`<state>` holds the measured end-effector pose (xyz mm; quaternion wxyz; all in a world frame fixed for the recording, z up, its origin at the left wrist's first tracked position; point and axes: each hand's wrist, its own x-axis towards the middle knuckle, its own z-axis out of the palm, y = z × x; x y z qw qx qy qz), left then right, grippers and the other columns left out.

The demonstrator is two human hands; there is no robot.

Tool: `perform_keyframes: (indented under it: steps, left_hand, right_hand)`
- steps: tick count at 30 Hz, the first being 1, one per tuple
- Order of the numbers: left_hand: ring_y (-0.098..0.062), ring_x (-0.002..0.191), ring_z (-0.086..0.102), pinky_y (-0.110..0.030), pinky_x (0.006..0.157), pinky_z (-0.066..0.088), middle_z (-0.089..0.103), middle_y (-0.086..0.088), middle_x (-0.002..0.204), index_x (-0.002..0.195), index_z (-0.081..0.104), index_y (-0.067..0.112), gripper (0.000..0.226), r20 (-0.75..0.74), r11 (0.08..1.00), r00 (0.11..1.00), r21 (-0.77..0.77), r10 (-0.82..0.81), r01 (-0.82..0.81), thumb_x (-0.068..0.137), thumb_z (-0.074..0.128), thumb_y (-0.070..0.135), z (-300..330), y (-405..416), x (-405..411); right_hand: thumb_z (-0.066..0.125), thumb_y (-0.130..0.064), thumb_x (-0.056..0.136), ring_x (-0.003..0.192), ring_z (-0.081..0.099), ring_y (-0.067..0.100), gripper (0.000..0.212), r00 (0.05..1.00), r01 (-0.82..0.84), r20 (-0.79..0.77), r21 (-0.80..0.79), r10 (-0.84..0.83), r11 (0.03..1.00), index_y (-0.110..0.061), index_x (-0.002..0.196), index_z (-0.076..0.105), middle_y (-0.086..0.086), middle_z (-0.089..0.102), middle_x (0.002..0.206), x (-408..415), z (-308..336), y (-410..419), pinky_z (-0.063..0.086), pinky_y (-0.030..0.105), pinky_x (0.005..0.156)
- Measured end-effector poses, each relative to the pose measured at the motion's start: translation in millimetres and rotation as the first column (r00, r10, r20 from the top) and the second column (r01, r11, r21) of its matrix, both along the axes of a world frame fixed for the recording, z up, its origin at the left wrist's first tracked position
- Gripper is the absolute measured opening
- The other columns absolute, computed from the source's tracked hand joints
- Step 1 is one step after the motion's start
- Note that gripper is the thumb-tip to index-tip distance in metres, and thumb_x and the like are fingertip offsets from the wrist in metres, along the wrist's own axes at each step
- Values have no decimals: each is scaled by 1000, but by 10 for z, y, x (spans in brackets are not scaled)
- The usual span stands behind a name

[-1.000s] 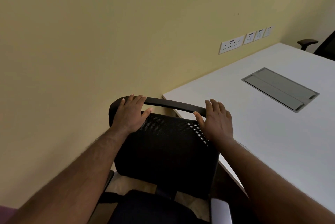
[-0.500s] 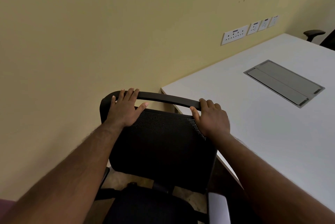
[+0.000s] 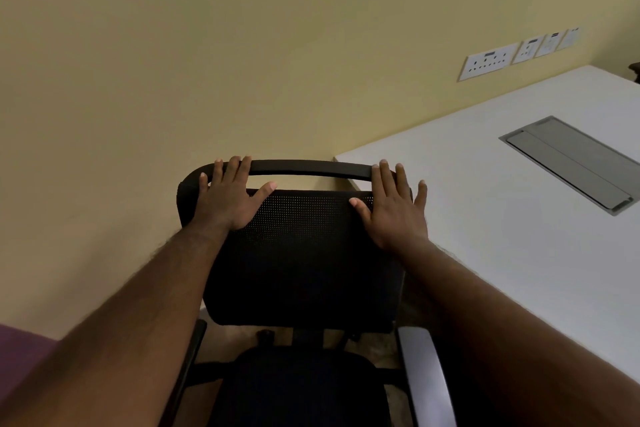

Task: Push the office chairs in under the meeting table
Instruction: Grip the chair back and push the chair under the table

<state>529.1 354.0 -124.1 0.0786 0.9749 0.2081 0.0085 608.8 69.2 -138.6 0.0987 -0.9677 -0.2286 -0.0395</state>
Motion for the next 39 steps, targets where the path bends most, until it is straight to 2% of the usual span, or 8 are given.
perform_keyframes:
  steps: [6,14,20,30,34,39]
  left_hand:
    - [-27,150,-7,-53,119,-2,-2,-1,164,155,-3,23,95,-35,998,997,3,69,-69,81,14,80,51,299,-325]
    - [-29,149,-9,-50,119,-2,-4,-4,164,155,-6,22,102,-61,989,987,19,151,-150,75,10,84,62,603,-774]
    - [-30,149,-10,-49,120,-3,-7,-6,164,155,-8,20,98,-82,982,978,11,190,-189,83,19,80,92,740,-1115]
    - [-30,149,-9,-47,120,-3,-6,-9,164,155,-8,18,100,-66,977,975,10,211,-211,83,22,81,87,877,-1624]
    - [-30,149,-8,-47,120,-3,-5,-9,164,155,-7,17,100,-51,971,970,10,238,-238,84,22,81,78,946,-1873]
    - [-29,150,-6,-46,120,-1,-5,-8,164,155,-7,19,100,-27,969,969,25,246,-245,83,21,82,53,988,-2134]
  right_hand:
    - [13,-69,93,146,-22,22,85,998,-61,-21,8,61,998,-14,154,-5,2,-10,163,-206,60,267,-11,59,115]
    - [12,-70,92,147,-19,23,85,996,-90,20,37,89,995,-15,154,-5,2,-10,163,-560,267,565,-10,57,115]
    - [14,-71,92,147,-19,22,85,993,-115,33,44,114,992,-16,154,-6,1,-11,163,-844,359,746,-9,56,115]
    - [16,-71,92,147,-18,23,85,983,-183,44,63,181,981,-17,154,-7,1,-12,163,-1326,362,1174,-5,56,117]
    - [21,-70,93,147,-15,23,85,978,-206,-14,120,210,971,-17,154,-5,2,-12,163,-1528,340,1551,-4,54,117]
    - [29,-68,92,149,-8,30,89,971,-122,-170,249,167,961,-14,154,-4,9,-8,163,-1719,292,1987,6,55,118]
